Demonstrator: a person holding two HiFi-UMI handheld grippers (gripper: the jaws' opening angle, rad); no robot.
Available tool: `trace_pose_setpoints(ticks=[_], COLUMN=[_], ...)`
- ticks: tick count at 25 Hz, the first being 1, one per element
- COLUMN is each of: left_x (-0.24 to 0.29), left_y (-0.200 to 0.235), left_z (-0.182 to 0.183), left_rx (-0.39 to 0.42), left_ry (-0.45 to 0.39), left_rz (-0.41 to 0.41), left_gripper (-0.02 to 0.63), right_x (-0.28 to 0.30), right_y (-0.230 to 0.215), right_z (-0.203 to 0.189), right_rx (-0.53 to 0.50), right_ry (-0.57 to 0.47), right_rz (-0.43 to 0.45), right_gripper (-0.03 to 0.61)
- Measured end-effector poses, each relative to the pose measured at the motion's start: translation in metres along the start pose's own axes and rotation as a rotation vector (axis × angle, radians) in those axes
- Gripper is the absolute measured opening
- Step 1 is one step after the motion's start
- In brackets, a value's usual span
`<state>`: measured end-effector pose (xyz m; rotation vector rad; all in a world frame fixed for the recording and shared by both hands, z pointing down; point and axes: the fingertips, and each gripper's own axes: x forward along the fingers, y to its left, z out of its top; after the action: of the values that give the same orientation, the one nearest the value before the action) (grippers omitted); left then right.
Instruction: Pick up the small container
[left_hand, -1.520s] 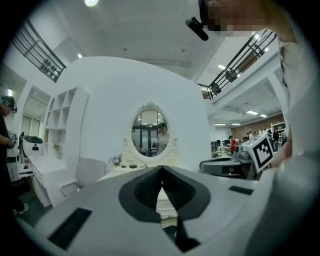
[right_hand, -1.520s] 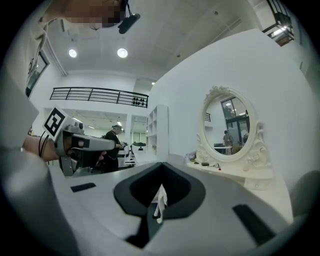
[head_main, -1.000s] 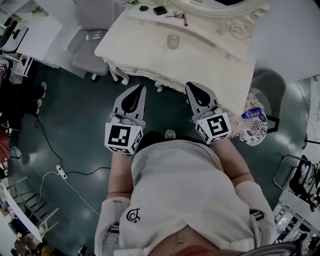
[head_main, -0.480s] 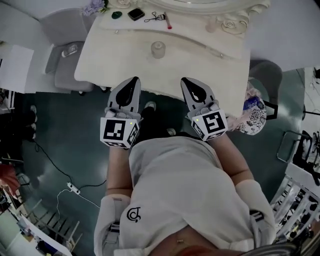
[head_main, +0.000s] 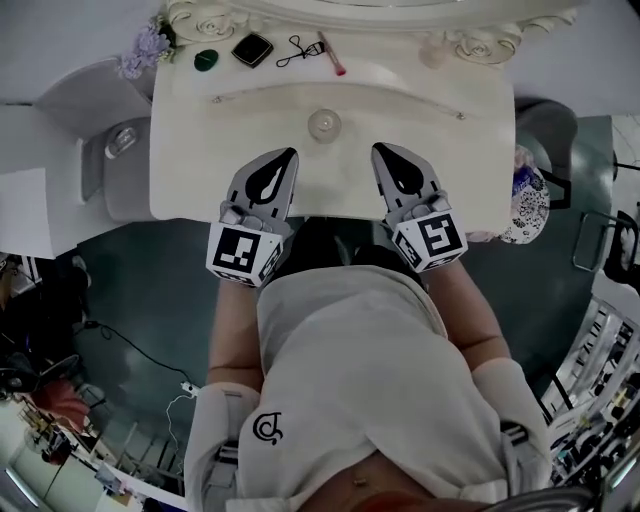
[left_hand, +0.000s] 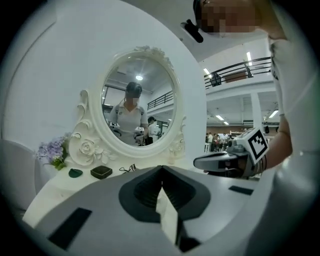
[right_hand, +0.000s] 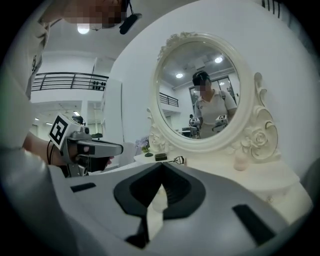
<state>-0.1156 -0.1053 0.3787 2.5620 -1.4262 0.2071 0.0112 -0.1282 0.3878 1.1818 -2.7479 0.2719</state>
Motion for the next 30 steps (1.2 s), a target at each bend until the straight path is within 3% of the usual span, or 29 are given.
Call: trace_pose_setpoints(ticks=[5,8,11,16,20,30], left_x=[0.034,0.049,0.063,0.088,0.105,0.136], left_y=[0.011,0.012,0.013,0.012,0.009,0.000], left_z=[-0.018,-0.040,-0.070,-0.113,-0.136,-0.160], left_rx=[0.102,0.123,0.105,0.135,0.201,0.259], left_ry=[-0.006,0.027,0.099,0.191,0.238,0.313], left_rz=[-0.142,-0.206,-0.237,-0.287,-0.312,-0.367], left_gripper=[0.014,0.035,0.181,0.338,0.403,0.410], right_x=[0.029,0.038,0.043,0.046,0.048,0.049], right_y=[-0.016,-0.022,-0.028,-0.038,-0.040,-0.056], right_z=[-0.019,-0.035,-0.050,-0.073,-0.086,-0.091], right_rx=[0.032,0.046,0.068,0.105,0.116,0.102], right_ry=[0.043,0.079,0.105,0.144,0.166,0.186], right_rz=[-0.051,-0.081,-0.108,-0.150,-0.164,-0.203], right_gripper=[0.006,0.006,0.006,0.006,0.006,0.008])
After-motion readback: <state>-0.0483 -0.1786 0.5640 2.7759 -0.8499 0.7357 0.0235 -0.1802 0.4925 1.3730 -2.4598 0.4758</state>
